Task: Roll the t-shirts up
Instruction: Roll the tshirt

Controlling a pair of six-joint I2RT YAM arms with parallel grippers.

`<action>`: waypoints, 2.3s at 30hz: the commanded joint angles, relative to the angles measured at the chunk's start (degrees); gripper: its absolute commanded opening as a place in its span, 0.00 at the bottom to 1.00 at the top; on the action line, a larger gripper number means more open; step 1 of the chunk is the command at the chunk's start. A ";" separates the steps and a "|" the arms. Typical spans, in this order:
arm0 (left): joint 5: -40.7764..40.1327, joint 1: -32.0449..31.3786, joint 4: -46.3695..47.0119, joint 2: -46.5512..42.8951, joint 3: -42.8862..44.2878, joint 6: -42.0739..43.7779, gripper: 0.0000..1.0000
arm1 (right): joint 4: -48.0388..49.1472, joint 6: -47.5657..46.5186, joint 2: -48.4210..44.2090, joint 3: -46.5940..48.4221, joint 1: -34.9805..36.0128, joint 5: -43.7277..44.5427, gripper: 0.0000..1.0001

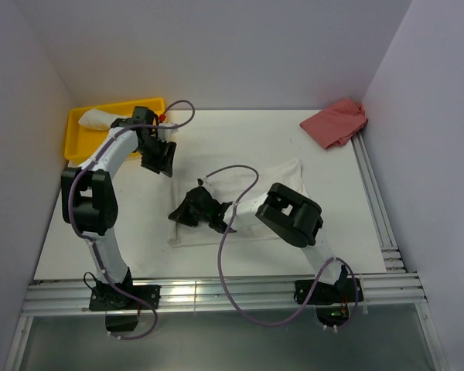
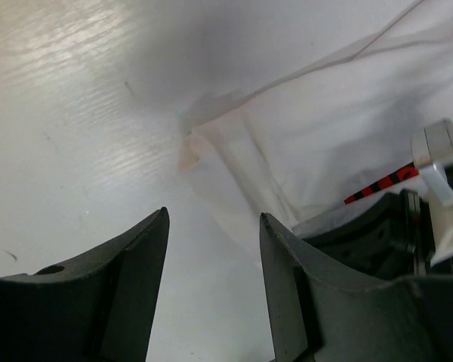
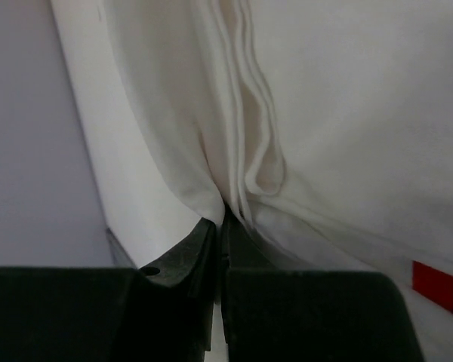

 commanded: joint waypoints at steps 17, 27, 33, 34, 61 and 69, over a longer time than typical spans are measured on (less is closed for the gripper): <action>15.16 4.66 9.15 -3.52 -16.38 2.65 0.55 | 20.65 11.80 1.27 -10.99 -2.97 -6.09 0.00; 11.22 4.40 13.28 2.72 -16.56 -0.78 0.41 | 14.86 8.46 -0.66 -9.24 -2.71 -5.21 0.32; 5.07 3.08 13.64 3.07 -16.12 -1.40 0.34 | 7.39 4.68 -4.79 -8.01 -1.66 -2.58 0.45; 4.45 2.64 13.38 2.99 -16.03 -1.40 0.34 | 5.55 3.98 -5.31 -7.83 -1.48 -2.23 0.45; 0.93 -0.08 12.58 2.81 -14.89 -1.75 0.34 | -17.81 1.96 -10.86 -5.29 8.80 7.18 0.11; 0.22 -0.61 12.23 2.81 -14.45 -1.75 0.33 | -22.15 1.25 -9.45 -2.82 11.53 8.94 0.21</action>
